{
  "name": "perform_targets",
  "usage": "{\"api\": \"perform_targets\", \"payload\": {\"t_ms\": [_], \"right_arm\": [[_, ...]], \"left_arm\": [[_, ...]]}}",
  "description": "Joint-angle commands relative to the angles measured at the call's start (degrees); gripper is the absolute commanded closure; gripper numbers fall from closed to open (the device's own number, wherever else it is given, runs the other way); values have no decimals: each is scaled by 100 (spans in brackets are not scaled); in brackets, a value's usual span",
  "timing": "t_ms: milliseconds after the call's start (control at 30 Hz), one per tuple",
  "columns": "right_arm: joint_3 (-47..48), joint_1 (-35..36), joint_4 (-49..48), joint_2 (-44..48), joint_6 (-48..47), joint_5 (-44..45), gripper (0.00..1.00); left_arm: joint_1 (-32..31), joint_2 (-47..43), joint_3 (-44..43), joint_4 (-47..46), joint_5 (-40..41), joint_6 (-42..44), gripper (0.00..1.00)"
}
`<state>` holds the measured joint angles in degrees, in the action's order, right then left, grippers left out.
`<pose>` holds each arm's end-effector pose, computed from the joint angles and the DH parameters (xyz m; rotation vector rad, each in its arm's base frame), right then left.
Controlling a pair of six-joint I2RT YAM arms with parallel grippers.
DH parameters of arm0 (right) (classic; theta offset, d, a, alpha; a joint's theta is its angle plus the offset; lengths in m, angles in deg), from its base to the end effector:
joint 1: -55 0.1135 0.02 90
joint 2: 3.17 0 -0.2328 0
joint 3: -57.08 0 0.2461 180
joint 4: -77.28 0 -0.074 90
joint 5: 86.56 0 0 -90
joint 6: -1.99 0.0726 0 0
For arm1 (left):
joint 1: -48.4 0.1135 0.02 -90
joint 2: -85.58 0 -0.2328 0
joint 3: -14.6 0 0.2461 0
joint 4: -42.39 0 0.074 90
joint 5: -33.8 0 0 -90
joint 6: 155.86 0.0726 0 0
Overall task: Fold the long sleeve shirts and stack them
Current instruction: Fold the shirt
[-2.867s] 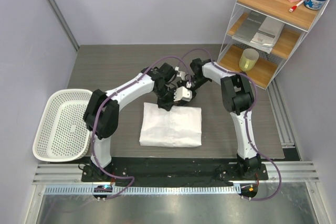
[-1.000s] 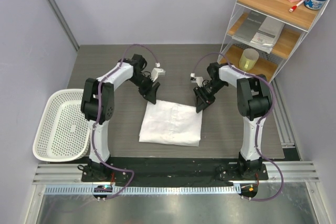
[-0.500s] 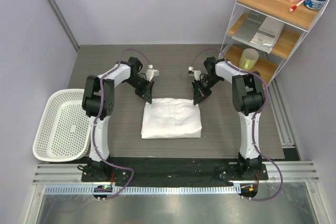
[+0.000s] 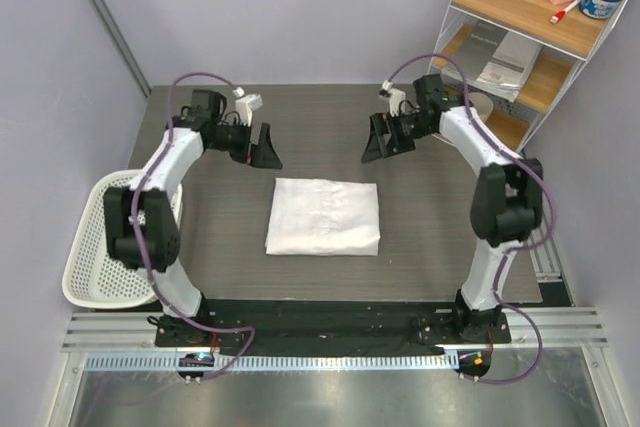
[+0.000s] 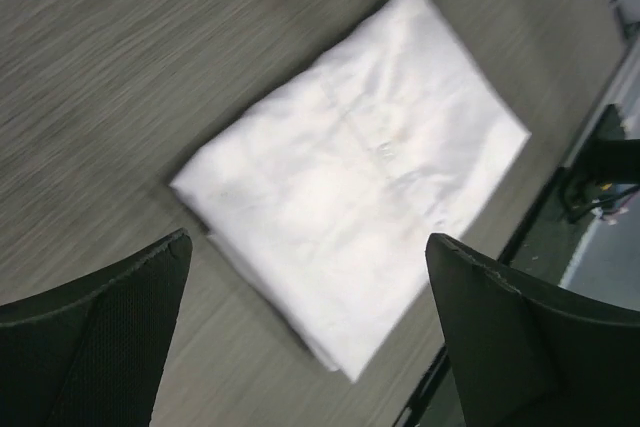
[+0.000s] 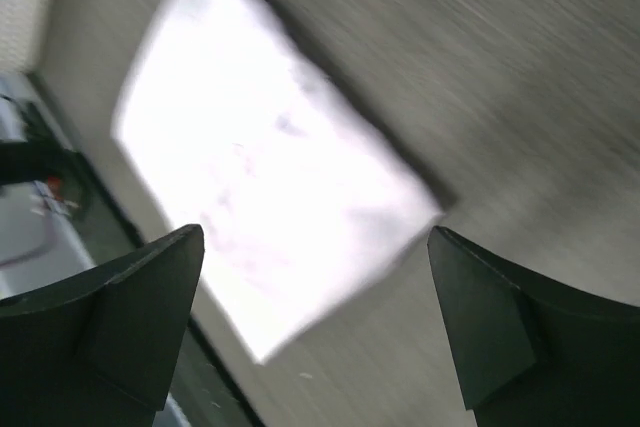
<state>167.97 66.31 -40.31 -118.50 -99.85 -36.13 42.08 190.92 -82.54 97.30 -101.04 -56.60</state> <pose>0.3989 0.1269 0.1854 -0.7067 2.4993 0.9293 0.3740 -0.0929 0.1910 0.5787 2.4248 -1.0080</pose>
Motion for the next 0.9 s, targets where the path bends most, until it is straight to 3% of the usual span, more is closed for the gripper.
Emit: {"api": "perform_targets", "payload": {"t_ms": [0,167,333,500,667,867], "right_arm": [[-1237,142,-942,1538,1495,-1383,0],[-2845,634,-2481,2014,2659,-1905,0],[-3699,1118,-3500,1865,3379,-2098,0],[-4359,961,-3380,1154,2943,-2064,0],[-3922,513,-2036,433,1424,-1677,0],[-3578,494,-1332,1345,1245,-2107,0]], "left_arm": [[-359,-1190,829,-887,-815,-1284,0],[-991,-1490,2200,-2256,-1359,-2706,0],[-1231,-1148,2791,-2945,-1510,-3298,0],[-985,-481,3151,-2858,-1475,-3220,1],[-493,109,3231,-2692,-1501,-2843,4],[-492,-653,3292,-2007,-1923,-1982,6]]}}
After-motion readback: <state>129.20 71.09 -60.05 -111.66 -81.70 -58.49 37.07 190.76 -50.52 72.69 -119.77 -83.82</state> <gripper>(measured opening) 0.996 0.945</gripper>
